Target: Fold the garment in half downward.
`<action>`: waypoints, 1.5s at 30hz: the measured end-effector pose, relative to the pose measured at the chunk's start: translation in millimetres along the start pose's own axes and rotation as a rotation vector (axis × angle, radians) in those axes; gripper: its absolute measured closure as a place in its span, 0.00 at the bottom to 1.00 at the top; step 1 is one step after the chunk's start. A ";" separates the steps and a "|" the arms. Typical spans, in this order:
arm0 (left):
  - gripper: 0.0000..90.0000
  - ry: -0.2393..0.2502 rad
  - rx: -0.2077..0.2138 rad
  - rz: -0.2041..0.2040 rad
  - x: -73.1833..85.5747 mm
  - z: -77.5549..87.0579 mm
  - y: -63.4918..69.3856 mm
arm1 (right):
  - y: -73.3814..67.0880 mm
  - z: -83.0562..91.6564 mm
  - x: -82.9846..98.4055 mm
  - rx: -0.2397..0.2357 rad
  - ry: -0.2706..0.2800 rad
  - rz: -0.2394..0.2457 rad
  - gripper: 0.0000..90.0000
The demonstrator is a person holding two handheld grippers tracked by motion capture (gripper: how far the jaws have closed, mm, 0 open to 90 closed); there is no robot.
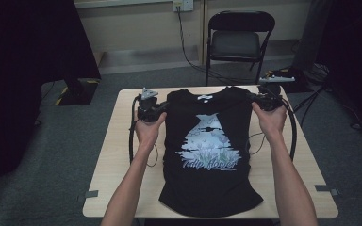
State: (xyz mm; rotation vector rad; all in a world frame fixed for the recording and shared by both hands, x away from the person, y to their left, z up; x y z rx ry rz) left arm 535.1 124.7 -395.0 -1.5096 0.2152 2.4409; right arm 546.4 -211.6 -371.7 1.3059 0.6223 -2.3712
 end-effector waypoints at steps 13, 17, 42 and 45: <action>0.96 0.024 0.025 -0.041 8.8 11.7 14.2 | -6.0 17.1 14.9 0.002 0.029 0.011 0.97; 0.96 0.020 0.023 -0.054 14.4 14.3 12.3 | -11.7 22.7 17.3 -0.015 0.046 0.014 0.96; 0.96 -0.003 0.038 -0.094 47.5 40.6 25.4 | -31.4 52.6 56.9 -0.054 0.004 0.051 0.96; 0.96 -0.006 0.045 -0.094 53.0 44.4 25.0 | -32.6 57.4 62.0 -0.060 -0.007 0.060 0.96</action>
Point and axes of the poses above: each handheld gripper's, and its own axes: z roughly backward along the jaws, x roughly out of its underside, y roughly to its right, the point moved 6 cm from there along -z, roughly forward along the jaws, and after that the axes turned 14 degrees about -x, right-handed, at the moved point
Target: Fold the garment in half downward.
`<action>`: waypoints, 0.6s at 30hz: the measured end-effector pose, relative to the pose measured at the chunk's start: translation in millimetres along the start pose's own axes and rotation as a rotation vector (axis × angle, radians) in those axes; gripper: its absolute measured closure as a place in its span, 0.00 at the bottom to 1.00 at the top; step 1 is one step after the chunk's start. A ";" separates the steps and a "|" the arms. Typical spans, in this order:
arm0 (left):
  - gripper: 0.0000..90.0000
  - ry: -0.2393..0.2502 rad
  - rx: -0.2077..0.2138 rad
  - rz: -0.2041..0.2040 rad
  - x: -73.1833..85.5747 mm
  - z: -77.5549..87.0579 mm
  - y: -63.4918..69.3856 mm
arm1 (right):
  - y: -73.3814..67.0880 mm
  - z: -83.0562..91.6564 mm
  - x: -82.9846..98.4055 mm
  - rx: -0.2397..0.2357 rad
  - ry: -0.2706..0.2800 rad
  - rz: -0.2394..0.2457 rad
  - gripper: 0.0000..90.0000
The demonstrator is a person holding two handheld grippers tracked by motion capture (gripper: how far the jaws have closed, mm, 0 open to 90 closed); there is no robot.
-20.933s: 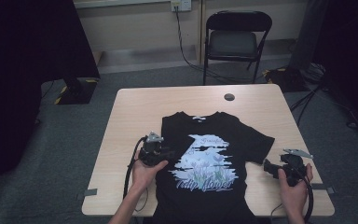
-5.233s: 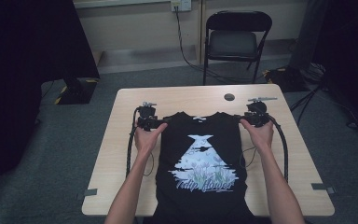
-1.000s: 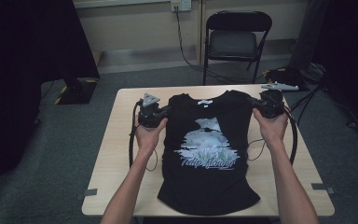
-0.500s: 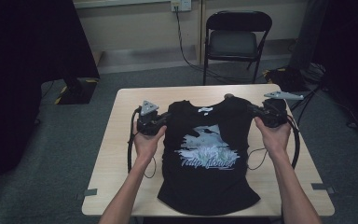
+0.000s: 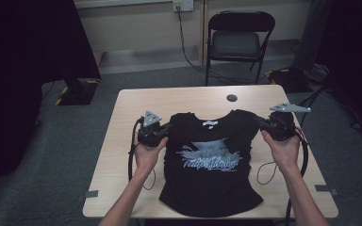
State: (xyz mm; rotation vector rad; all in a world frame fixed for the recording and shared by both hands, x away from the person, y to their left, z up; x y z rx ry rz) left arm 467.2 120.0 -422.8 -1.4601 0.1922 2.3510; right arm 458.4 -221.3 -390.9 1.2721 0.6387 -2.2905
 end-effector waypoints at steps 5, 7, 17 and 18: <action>0.96 0.004 0.009 -0.004 3.7 7.1 0.4 | -4.3 4.9 7.1 -0.006 -0.005 0.008 0.96; 0.96 0.009 0.015 -0.004 7.4 10.4 2.0 | -6.2 6.5 12.2 -0.013 -0.005 0.001 0.96; 0.96 0.008 0.030 -0.010 22.2 18.4 9.9 | -17.6 10.6 34.5 -0.031 -0.021 0.002 0.96; 0.96 0.010 0.036 -0.009 21.3 19.9 10.1 | -18.1 10.9 34.3 -0.029 -0.022 0.002 0.96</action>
Point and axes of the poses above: each handheld gripper's, and its own axes: z roughly backward along the jaws, x roughly out of its underside, y roughly to its right, the point moved 6 cm from there along -z, roughly forward along the jaws, and after that the axes turned 14 degrees about -x, right-handed, at the moved point
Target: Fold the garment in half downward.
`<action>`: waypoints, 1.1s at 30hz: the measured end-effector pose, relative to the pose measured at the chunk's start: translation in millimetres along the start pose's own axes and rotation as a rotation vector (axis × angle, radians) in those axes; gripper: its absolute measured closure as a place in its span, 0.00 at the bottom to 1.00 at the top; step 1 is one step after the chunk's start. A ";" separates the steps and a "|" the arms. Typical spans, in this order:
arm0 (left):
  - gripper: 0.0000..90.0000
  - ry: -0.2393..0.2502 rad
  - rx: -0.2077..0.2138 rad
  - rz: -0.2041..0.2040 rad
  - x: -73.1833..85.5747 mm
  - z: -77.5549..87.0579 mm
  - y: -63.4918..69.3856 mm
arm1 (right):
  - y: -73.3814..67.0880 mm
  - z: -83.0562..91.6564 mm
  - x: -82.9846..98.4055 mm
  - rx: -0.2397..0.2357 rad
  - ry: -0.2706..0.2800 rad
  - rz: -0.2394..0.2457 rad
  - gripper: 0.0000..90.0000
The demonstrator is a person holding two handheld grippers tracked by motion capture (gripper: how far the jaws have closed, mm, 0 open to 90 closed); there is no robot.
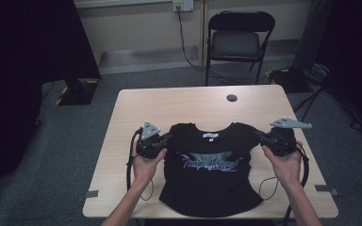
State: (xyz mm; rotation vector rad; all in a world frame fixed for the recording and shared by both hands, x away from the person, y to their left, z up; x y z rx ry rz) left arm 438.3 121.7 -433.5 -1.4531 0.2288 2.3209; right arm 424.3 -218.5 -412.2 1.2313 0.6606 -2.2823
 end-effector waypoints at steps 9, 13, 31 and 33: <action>0.96 -0.030 0.017 0.002 25.9 6.2 -1.2 | -9.6 5.2 19.7 -0.011 -0.007 0.016 0.96; 0.96 -0.038 0.023 -0.015 33.8 12.8 -0.5 | -15.2 5.3 35.2 -0.021 -0.012 0.013 0.96; 0.95 -0.071 0.099 -0.021 75.1 42.8 21.4 | -22.6 20.7 85.3 -0.051 -0.007 -0.004 0.96; 0.95 -0.075 0.108 -0.023 78.7 47.1 24.4 | -22.7 22.2 88.5 -0.049 -0.006 -0.007 0.96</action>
Point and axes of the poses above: each handheld gripper's, and its own axes: z roughly backward along the jaws, x roughly out of its underside, y roughly to its right, the point moved 6 cm from there along -z, roughly forward along the jaws, and after that the axes turned 14 degrees about -x, right-handed, at the moved point
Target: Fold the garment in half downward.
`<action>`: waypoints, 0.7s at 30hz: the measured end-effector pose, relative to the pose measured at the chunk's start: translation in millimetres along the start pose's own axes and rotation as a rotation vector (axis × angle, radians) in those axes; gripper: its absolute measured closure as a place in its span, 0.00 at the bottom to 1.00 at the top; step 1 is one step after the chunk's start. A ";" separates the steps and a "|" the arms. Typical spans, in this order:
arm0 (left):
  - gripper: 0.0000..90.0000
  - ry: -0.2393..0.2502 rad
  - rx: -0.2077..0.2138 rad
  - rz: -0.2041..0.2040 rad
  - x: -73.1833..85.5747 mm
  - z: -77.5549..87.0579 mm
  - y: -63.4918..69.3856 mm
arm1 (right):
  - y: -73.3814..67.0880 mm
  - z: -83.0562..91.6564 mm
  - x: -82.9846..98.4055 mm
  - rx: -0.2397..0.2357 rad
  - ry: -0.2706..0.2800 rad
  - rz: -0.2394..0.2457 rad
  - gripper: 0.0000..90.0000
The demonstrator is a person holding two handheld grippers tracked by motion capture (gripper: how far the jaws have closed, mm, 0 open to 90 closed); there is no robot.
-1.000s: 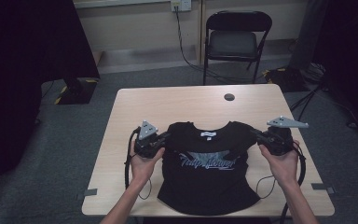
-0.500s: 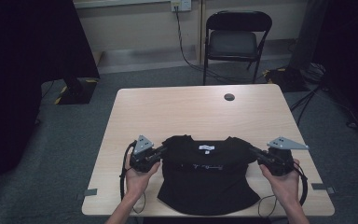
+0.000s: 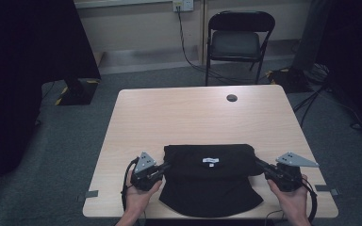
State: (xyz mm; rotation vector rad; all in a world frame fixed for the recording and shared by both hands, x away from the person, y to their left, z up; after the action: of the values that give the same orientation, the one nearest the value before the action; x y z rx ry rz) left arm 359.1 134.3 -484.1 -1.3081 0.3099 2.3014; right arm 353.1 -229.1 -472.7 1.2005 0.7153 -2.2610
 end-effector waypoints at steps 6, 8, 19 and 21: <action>0.95 -0.024 -0.014 -0.005 13.1 4.8 5.3 | -3.8 -0.9 10.4 0.009 -0.045 0.042 0.96; 0.95 -0.043 -0.017 0.001 18.0 2.0 3.0 | -5.4 -2.7 15.8 0.007 -0.054 0.041 0.96; 0.93 -0.071 -0.036 0.025 30.8 -5.7 -0.1 | -3.1 -17.8 38.4 0.013 -0.124 0.019 0.94; 0.93 -0.081 -0.032 0.023 33.4 -7.0 -0.1 | -2.5 -18.1 39.4 0.024 -0.132 0.021 0.94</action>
State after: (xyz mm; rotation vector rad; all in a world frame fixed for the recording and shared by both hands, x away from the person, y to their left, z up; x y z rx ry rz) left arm 349.8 141.0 -516.2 -1.2286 0.2629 2.3806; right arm 342.6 -222.2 -514.3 1.0528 0.6242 -2.3127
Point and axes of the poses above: each handheld gripper's, and its own axes: z roughly backward along the jaws, x roughly out of its underside, y roughly to its right, the point moved 6 cm from there along -z, roughly forward along the jaws, and after that the axes turned 14 degrees about -x, right-handed, at the moved point
